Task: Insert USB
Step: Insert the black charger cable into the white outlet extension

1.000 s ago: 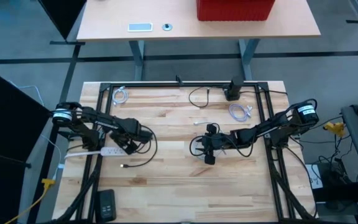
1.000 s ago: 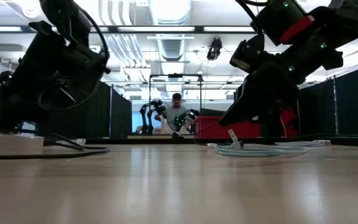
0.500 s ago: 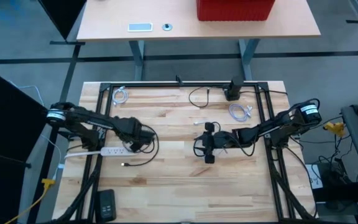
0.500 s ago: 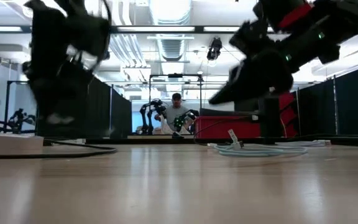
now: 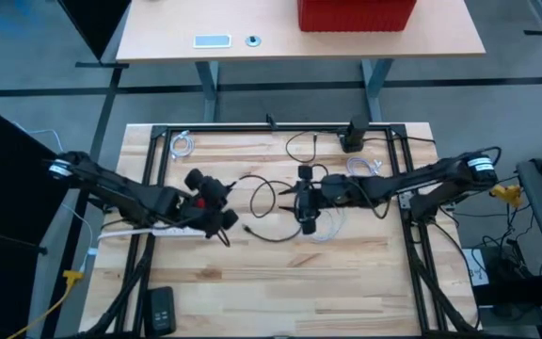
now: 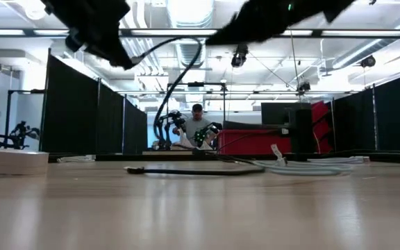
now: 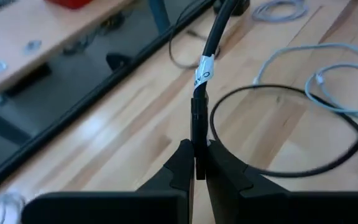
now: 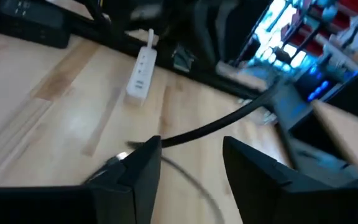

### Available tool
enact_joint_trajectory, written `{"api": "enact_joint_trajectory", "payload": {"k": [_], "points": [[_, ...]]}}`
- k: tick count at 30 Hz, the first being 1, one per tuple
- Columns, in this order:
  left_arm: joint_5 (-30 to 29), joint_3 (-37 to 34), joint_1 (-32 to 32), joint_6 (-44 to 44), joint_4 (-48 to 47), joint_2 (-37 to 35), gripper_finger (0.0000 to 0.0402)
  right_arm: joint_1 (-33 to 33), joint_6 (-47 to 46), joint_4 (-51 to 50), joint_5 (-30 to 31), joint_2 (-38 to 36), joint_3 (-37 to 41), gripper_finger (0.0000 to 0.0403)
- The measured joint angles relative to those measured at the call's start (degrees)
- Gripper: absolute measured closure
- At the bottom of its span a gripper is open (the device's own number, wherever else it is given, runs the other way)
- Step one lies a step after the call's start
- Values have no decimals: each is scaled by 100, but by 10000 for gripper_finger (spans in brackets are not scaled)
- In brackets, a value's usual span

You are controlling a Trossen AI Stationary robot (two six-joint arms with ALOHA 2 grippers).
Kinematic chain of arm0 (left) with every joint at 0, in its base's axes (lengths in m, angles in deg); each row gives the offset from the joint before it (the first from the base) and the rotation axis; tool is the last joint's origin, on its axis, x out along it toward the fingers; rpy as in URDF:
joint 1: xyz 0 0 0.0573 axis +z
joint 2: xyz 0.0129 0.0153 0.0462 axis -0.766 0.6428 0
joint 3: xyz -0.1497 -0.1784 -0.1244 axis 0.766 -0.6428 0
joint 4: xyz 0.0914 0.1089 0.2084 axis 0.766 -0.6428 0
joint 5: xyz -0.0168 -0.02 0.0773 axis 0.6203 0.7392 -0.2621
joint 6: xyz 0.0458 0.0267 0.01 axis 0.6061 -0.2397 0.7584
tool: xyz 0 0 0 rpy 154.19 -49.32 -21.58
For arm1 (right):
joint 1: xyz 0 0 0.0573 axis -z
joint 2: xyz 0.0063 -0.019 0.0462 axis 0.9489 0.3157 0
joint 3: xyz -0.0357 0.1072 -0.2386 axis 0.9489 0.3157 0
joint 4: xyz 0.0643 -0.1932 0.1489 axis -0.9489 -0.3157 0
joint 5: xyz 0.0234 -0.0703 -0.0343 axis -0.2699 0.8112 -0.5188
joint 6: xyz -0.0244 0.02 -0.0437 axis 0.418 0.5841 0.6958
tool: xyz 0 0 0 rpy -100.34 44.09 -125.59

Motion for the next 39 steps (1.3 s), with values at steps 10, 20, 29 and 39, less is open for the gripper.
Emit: {"api": "enact_joint_trajectory", "payload": {"k": [10,20,29,39], "points": [[-822,-13,-474,670,1363,322,385,746,1455,-1197,-103,-1489,-233,236],[-307,-13,-673,1705,3329,396,385,1607,401,-1036,-2633,-778,-214,256],[-211,-13,-681,1805,3885,660,386,1491,-334,1400,-3715,201,-273,250],[-458,-13,-604,2143,4270,879,386,1348,-594,1144,-4097,855,-965,255]]}}
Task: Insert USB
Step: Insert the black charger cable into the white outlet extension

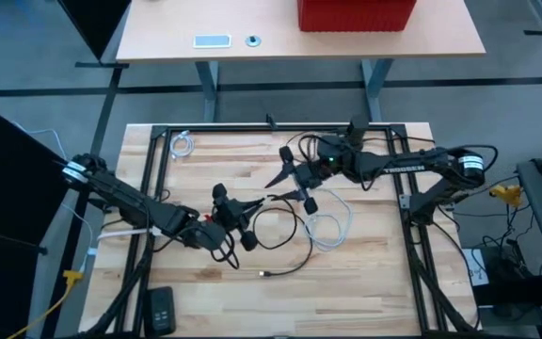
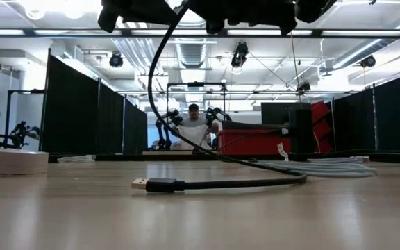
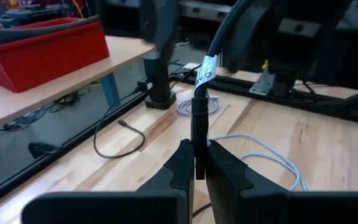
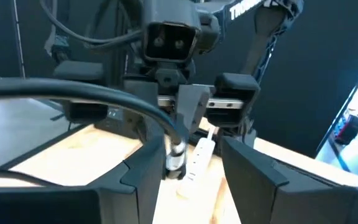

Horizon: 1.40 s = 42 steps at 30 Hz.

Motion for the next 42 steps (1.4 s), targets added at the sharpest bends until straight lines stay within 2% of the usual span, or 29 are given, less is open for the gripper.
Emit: {"api": "enact_joint_trajectory", "payload": {"k": [5,13,20,26,29,37,39,42], "points": [[-7,0,-1,124,80,12,386,-22,-108,-22,-20,236,-172,263],[-148,0,-1,226,72,10,386,-42,-144,-113,-5,213,-158,289],[-153,0,-1,230,72,10,386,-80,-146,-113,1,222,-156,330],[-153,0,-1,274,40,10,386,-80,-230,-93,25,197,-156,393],[-146,0,-1,263,-16,10,384,-80,-255,-109,60,197,-156,395],[-102,3,-189,201,-440,-163,276,-78,38,-327,41,47,-153,400],[-92,116,-318,-316,-1016,-355,251,-78,341,-679,38,-109,-151,400],[-7,500,-437,-1699,-2583,-688,233,-78,781,-1319,13,-381,-142,400]]}}
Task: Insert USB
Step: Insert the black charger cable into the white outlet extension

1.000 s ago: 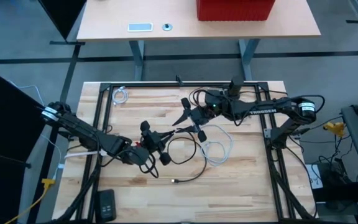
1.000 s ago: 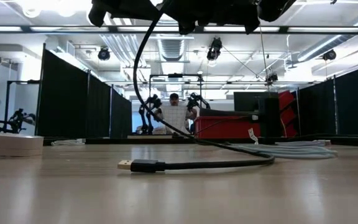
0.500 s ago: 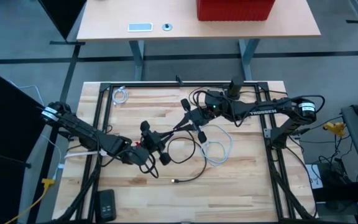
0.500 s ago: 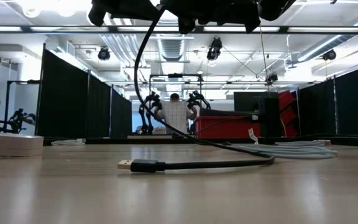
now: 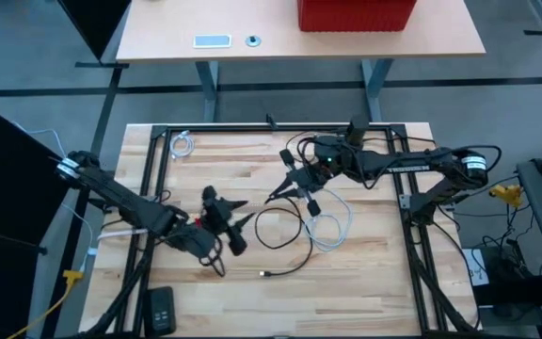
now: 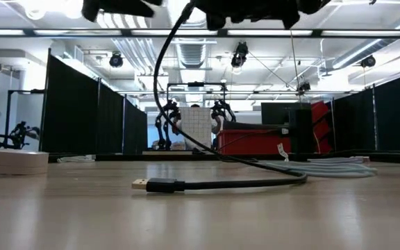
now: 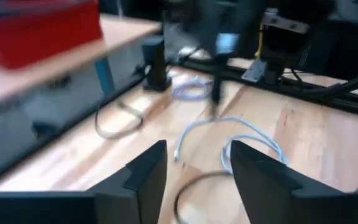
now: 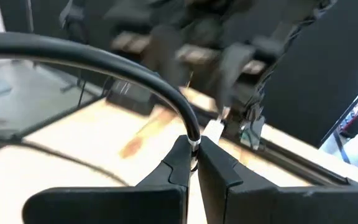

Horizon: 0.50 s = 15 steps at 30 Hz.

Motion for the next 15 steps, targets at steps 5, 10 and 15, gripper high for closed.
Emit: {"api": "enact_joint_trajectory", "payload": {"k": [5,10,15], "points": [[996,655,64,-2263,-3528,55,249,-15,363,-926,-12,-312,111,400],[2852,765,153,-2657,-5374,385,290,-15,301,-1091,-16,-379,482,400],[3961,588,157,-1766,-5369,567,315,-31,85,-1085,-15,-379,775,400]]}}
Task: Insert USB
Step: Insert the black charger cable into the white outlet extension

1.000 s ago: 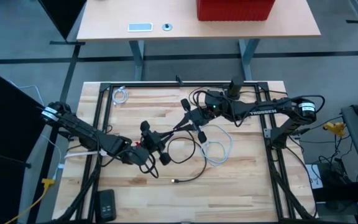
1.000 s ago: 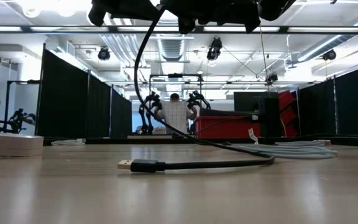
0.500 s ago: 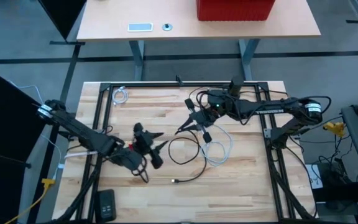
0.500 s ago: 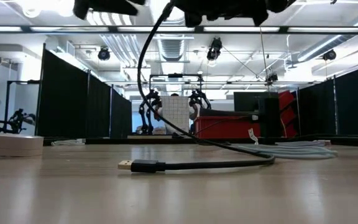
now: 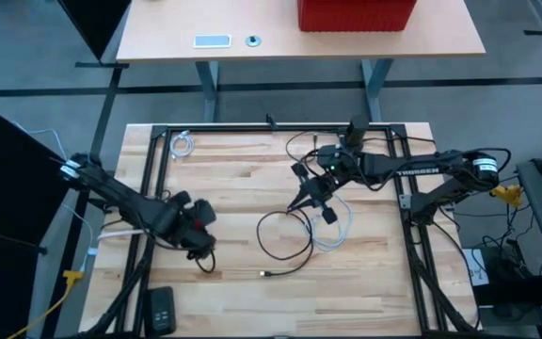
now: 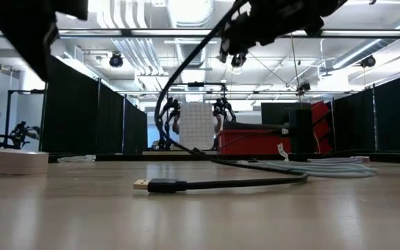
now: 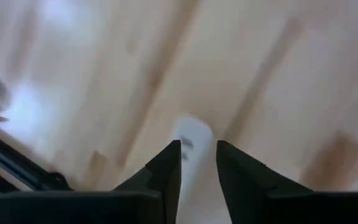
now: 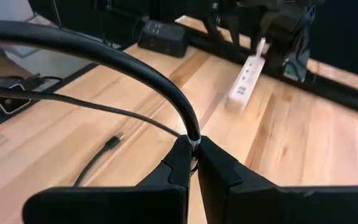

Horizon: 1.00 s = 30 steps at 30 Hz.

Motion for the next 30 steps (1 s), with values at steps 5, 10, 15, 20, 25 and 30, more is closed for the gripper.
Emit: {"api": "enact_joint_trajectory", "payload": {"k": [5,10,15,20,25,30], "points": [[975,-219,158,461,-78,85,296,-63,-221,-10,11,0,151,400],[1404,-429,495,885,-346,88,248,-157,-284,-4,49,0,277,400],[1472,-845,644,1613,-338,85,185,-169,-561,-12,47,-1,477,400],[1475,-1449,637,1671,-156,-89,130,-218,-801,-214,57,-13,584,400],[1500,-2044,634,1686,320,-556,108,-368,-961,-274,59,-13,593,400],[1502,-2377,634,1960,638,-1015,117,-531,-1208,-244,261,-13,593,400]]}}
